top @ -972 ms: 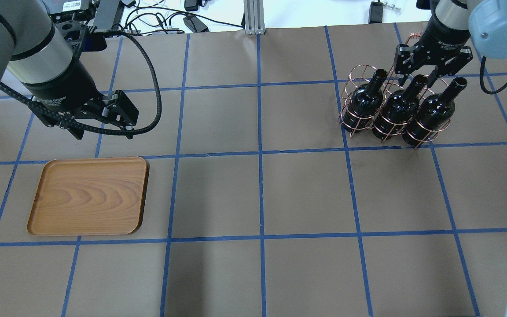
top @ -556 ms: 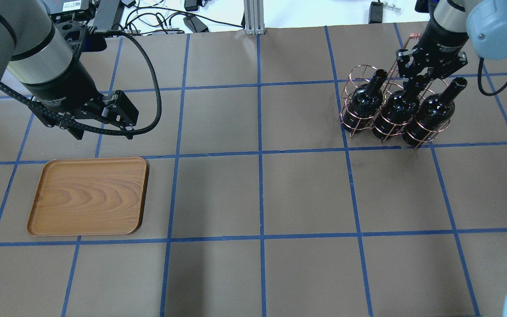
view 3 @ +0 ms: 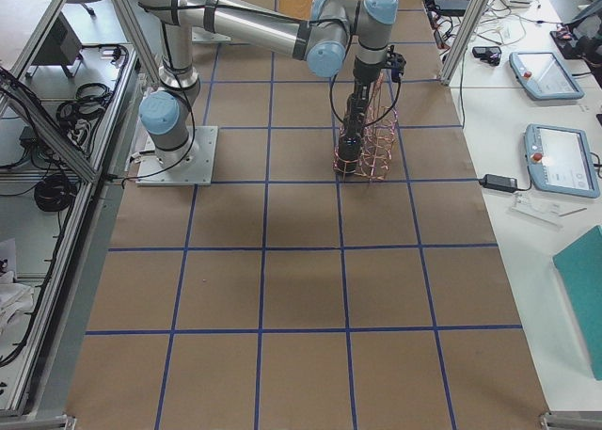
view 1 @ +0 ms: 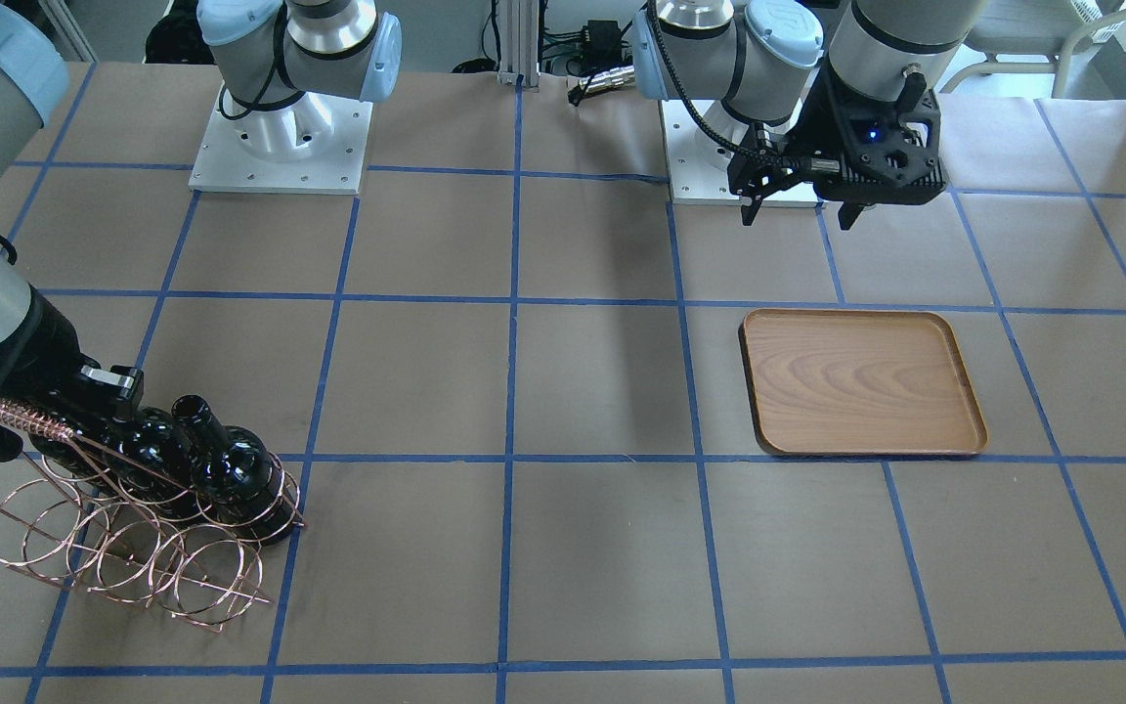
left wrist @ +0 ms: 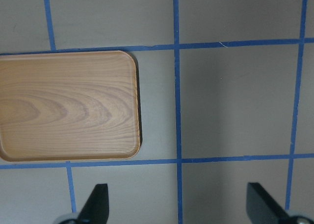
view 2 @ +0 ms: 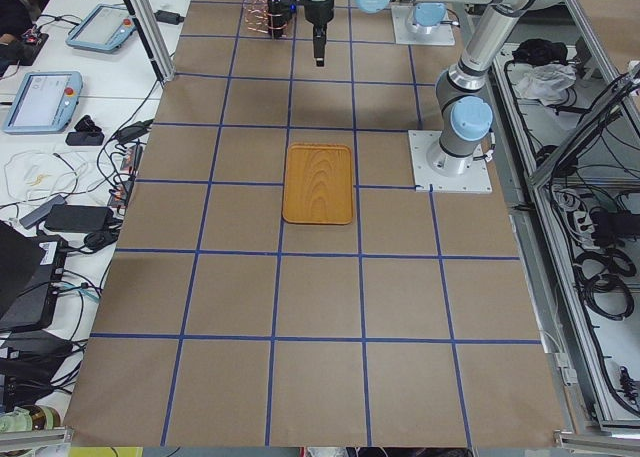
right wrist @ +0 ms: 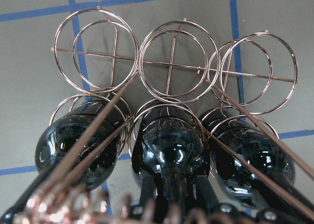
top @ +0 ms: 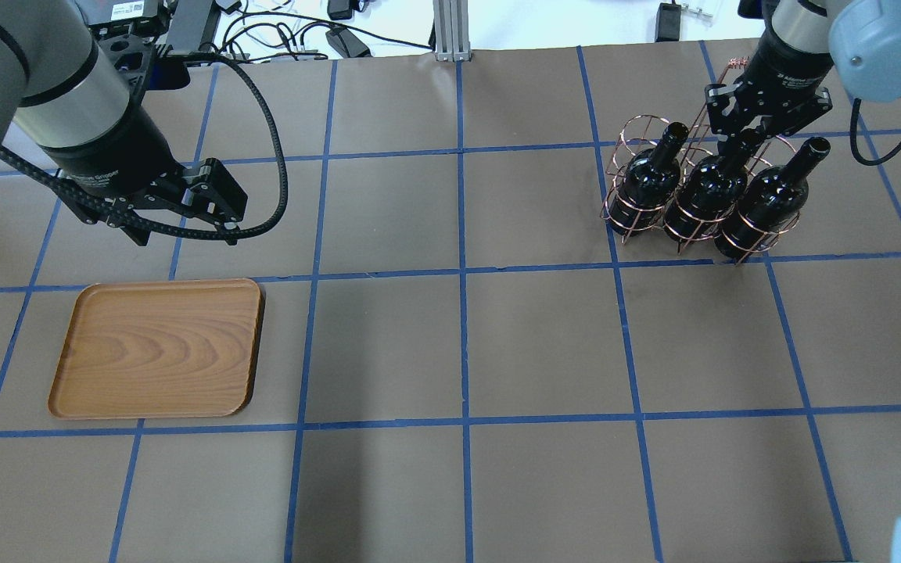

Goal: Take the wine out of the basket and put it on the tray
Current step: 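Lower the right gripper onto the nearest bottle's neck and close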

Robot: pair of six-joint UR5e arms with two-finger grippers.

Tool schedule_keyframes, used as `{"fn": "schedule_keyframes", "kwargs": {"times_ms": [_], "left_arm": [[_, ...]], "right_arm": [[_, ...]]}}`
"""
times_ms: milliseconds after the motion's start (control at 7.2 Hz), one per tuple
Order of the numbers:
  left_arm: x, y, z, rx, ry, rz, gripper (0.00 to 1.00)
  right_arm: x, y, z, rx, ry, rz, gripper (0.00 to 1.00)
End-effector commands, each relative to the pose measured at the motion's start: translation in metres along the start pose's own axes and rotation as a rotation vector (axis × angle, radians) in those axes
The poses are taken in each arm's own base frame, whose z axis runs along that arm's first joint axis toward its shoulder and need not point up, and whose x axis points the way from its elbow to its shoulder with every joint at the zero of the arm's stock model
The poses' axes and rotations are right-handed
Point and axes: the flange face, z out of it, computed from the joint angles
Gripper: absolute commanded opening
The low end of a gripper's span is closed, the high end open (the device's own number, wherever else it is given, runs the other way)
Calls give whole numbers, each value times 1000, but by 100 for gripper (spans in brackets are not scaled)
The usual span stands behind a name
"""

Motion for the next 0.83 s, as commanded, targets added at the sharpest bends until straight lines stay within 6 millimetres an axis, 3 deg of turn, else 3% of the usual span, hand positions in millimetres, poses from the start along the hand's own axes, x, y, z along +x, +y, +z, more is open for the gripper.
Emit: {"fn": "schedule_keyframes", "kwargs": {"times_ms": [0, 278, 694], "left_arm": [[1, -3, 0, 15, 0, -6, 100], [2, -3, -2, 23, 7, -5, 100], [2, -5, -1, 26, 3, 4, 100]], "right_arm": [[0, 1, 4, -9, -1, -15, 54], [0, 2, 5, -15, -1, -15, 63], [0, 8, 18, -54, 2, -18, 61]]}}
